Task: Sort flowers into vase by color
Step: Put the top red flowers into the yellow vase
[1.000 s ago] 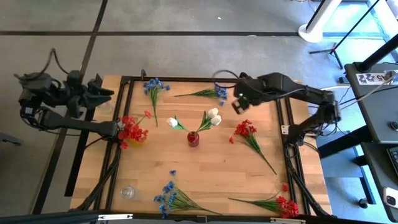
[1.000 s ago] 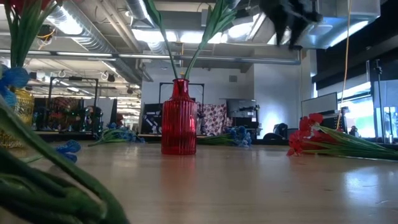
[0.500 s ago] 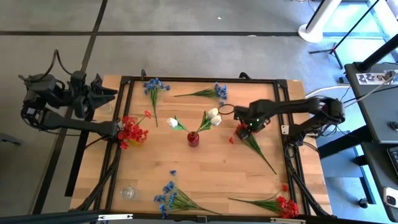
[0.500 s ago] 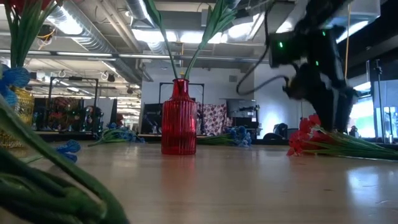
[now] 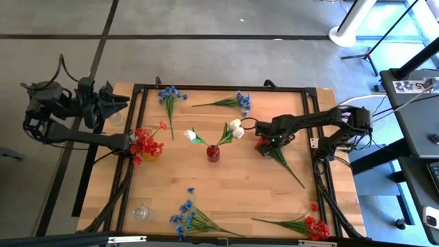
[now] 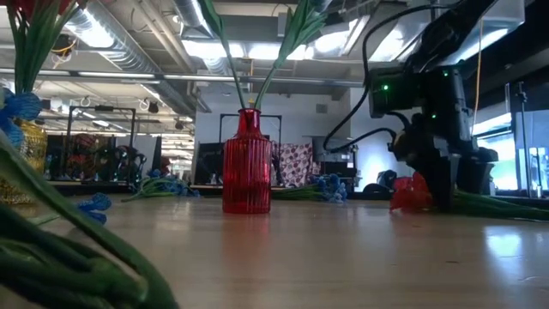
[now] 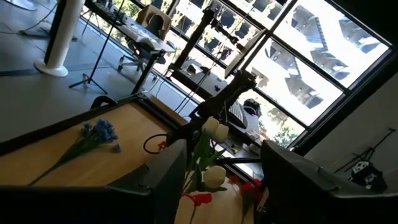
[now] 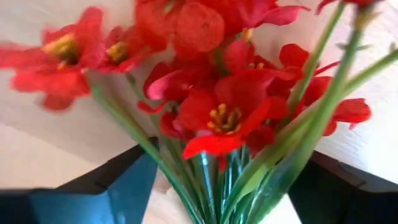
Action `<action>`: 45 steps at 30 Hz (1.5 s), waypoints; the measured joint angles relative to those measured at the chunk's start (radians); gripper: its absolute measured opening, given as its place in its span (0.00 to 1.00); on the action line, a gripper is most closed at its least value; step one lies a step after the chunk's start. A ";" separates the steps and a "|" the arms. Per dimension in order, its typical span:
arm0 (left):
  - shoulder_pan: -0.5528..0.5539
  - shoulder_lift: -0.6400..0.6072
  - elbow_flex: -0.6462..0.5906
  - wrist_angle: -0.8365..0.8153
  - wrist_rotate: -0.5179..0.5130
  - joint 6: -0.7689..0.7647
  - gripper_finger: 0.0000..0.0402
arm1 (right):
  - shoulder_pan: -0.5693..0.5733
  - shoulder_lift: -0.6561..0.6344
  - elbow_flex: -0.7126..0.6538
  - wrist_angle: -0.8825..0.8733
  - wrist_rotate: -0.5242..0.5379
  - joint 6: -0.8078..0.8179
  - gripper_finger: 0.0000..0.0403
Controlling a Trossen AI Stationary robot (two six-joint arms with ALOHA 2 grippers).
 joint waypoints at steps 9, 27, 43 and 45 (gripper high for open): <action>0.000 0.000 0.000 0.087 0.069 0.050 0.50 | 0.001 0.018 0.082 -0.072 0.061 0.025 0.26; 0.000 0.060 -0.063 0.566 0.143 0.295 0.55 | 0.098 -0.139 1.090 -0.489 0.662 -0.058 0.04; 0.013 0.391 -0.056 0.809 0.141 0.344 0.62 | 0.228 0.055 1.244 0.227 0.317 -0.237 0.02; 0.019 0.416 -0.056 0.817 0.141 0.339 0.62 | 0.230 0.061 1.244 0.263 0.268 -0.229 0.02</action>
